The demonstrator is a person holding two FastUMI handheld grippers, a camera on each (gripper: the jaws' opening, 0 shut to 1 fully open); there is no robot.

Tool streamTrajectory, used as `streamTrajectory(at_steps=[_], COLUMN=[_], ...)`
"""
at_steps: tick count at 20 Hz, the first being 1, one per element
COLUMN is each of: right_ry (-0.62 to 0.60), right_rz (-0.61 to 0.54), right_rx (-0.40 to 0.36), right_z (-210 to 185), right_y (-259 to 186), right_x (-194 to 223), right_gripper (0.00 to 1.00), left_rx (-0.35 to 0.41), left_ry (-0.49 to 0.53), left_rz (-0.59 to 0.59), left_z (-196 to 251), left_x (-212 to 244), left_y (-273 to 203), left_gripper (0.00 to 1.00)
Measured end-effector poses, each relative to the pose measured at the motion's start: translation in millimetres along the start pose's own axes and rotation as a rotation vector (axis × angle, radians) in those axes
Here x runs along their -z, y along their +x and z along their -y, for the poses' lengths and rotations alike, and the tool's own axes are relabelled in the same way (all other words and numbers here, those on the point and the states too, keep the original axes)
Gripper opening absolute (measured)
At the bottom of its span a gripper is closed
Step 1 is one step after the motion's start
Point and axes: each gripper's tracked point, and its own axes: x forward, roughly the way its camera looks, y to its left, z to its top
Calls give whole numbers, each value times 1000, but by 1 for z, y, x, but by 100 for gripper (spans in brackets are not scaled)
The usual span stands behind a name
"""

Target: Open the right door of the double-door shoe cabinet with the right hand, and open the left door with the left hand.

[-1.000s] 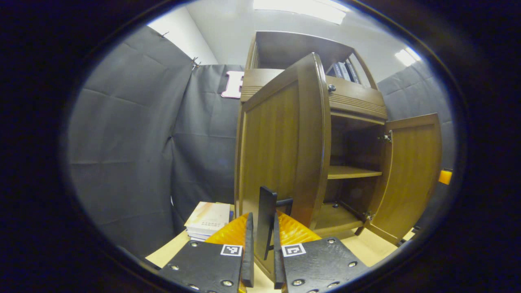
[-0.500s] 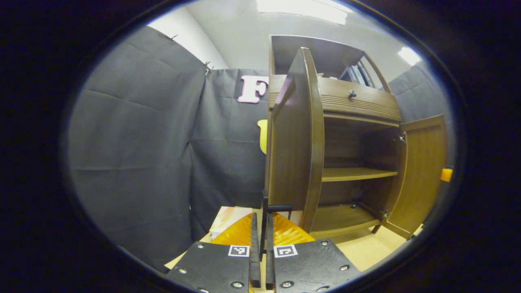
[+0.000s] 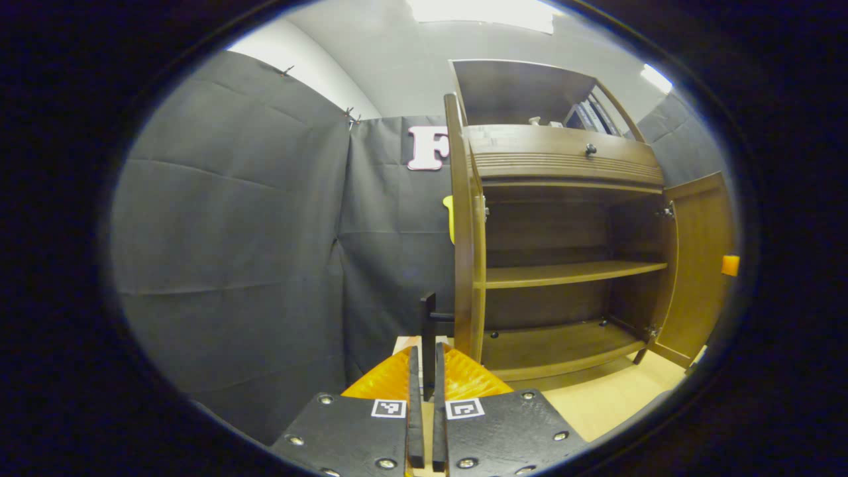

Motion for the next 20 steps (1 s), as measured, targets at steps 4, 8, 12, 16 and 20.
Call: streamTrajectory(at_steps=[4,8,12,16,20], right_ry=[-32,-30,-42,-32,-1], right_rz=[11,15,17,18,14], right_rx=[22,45,64,96,116], right_z=[20,44,63,81,93], right_y=[-18,-47,-73,-97,-112], right_x=[-4,-7,-7,-5,5], right_gripper=[100,98,98,98,97], left_rx=[-1,37,71,89,101], left_ry=[10,15,13,43,64], left_rz=[22,34,55,71,82], left_z=[-1,7,16,18,20], left_x=[-1,-3,-11,-14,-16], left_y=[-2,-4,-9,-9,-12], left_gripper=[9,9,9,9,9])
